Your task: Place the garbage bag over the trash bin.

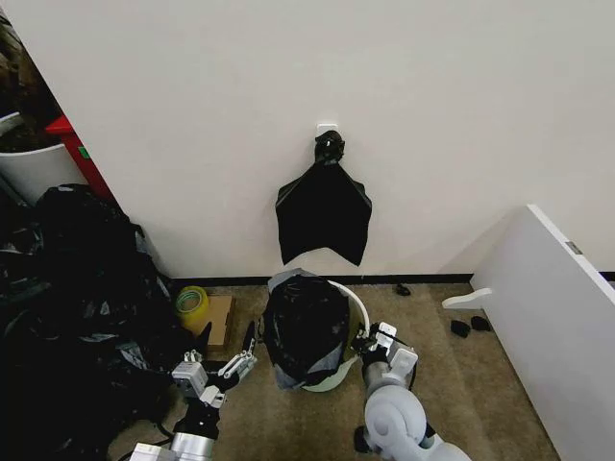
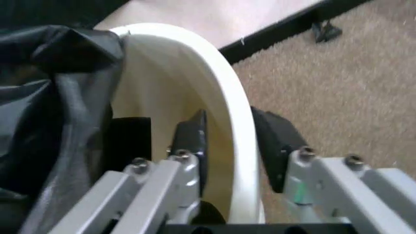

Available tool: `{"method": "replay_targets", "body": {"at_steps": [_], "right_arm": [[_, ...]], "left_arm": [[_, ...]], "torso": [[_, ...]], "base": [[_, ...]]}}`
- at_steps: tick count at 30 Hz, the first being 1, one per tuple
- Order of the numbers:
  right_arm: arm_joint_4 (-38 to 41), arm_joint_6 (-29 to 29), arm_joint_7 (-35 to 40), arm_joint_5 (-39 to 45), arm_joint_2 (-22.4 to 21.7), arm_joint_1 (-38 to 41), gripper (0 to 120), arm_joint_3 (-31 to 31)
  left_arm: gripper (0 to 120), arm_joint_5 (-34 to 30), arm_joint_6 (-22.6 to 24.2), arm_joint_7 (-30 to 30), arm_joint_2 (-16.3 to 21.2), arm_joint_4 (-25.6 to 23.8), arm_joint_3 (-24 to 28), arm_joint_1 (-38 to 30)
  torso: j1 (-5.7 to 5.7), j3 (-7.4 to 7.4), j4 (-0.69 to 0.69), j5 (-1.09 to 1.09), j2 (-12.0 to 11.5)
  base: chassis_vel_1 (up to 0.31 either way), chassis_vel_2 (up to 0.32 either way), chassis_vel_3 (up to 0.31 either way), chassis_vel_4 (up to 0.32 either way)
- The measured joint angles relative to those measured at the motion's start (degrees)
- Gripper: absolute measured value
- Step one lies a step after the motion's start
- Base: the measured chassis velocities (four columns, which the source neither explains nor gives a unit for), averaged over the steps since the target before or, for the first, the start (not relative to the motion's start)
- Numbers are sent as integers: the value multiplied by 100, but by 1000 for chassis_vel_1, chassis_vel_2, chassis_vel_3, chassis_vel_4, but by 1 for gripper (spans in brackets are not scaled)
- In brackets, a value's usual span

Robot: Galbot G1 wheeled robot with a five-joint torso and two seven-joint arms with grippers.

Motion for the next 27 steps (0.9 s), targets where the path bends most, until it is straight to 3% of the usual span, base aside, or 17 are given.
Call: {"method": "replay_targets", "body": {"at_steps": [11,14,16,19,22,27], "right_arm": [[688,121,-195,-736,-300,-439,64,477],[1202,-114,-752,-464,-554,-627,79,716],[1274,-208,-878,-383,-597,-652,81,751],[1369,-590,-1456,-255,-852,-681,95,716],[1223,-742,-1714,-173,-974,-554,98,577],[898,-891,-1751,140,-1026,-87,85,261]], "left_arm": [[100,42,24,-23,10,-28,97,-18],[100,67,115,-92,23,-33,223,-71],[100,72,129,-101,28,-32,244,-83],[100,96,201,-149,41,-5,349,-146],[100,91,236,-176,55,-3,385,-168],[100,23,256,-211,103,19,380,-172]], "torso": [[0,0,0,0,0],[0,0,-1,-1,0],[0,0,-1,-2,0],[0,0,-1,0,0],[0,0,-1,1,0],[0,0,0,0,0]], "base": [[0,0,0,0],[0,0,0,0],[0,0,0,0],[0,0,0,0],[0,0,0,0],[0,0,0,0]]}}
